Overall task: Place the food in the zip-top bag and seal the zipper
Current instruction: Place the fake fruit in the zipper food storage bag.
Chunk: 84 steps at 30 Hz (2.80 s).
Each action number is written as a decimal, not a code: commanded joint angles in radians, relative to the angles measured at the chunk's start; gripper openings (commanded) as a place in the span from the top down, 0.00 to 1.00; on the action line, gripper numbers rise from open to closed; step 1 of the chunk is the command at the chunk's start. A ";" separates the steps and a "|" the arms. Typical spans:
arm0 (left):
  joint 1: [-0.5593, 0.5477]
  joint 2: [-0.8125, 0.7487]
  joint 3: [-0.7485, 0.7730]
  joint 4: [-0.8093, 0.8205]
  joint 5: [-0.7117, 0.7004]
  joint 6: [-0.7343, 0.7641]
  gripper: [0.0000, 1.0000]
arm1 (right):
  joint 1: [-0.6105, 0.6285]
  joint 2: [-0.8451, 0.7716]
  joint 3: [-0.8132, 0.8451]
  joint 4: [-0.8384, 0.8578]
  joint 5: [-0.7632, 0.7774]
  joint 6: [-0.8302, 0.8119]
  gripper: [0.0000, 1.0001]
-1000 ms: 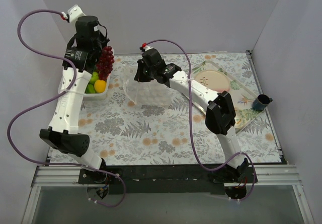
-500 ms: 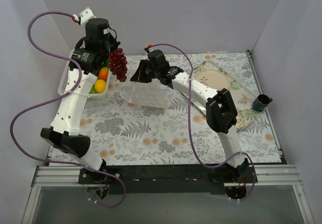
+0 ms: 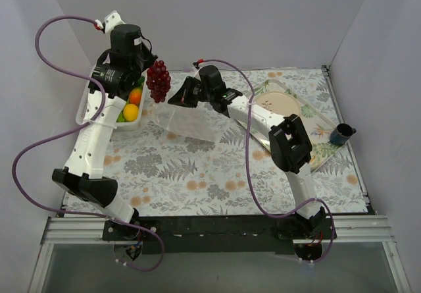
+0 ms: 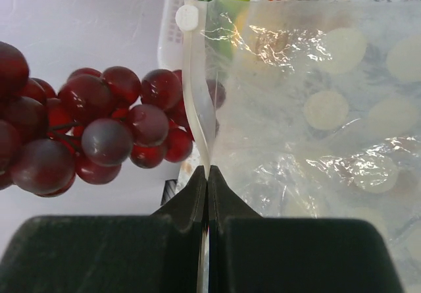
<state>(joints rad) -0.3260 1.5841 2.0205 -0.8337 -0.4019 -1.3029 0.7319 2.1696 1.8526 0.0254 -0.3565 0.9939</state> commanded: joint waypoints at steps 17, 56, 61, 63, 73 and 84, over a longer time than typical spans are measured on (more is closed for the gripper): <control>-0.005 -0.133 -0.164 0.064 -0.017 -0.006 1.00 | -0.014 -0.076 -0.119 0.340 -0.102 0.219 0.99; -0.005 -0.154 -0.307 0.082 0.044 0.060 0.42 | -0.039 -0.074 0.071 0.275 -0.090 0.178 0.99; -0.005 -0.116 -0.142 0.027 0.012 0.093 0.17 | -0.043 -0.126 0.031 0.141 -0.027 0.056 0.99; 0.001 -0.095 -0.062 0.005 -0.008 0.103 0.16 | -0.057 -0.174 -0.039 0.125 -0.009 0.028 0.99; 0.235 -0.020 -0.180 0.132 0.061 0.091 0.22 | -0.078 -0.326 -0.147 0.024 0.062 -0.144 0.99; 0.324 0.327 -0.201 0.519 0.111 0.483 0.07 | -0.068 -0.249 -0.135 0.031 -0.056 -0.181 0.99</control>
<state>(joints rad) -0.0212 1.8080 1.7355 -0.4294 -0.3191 -1.0233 0.6567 1.8977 1.6852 0.0189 -0.3454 0.8440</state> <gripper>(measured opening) 0.919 0.031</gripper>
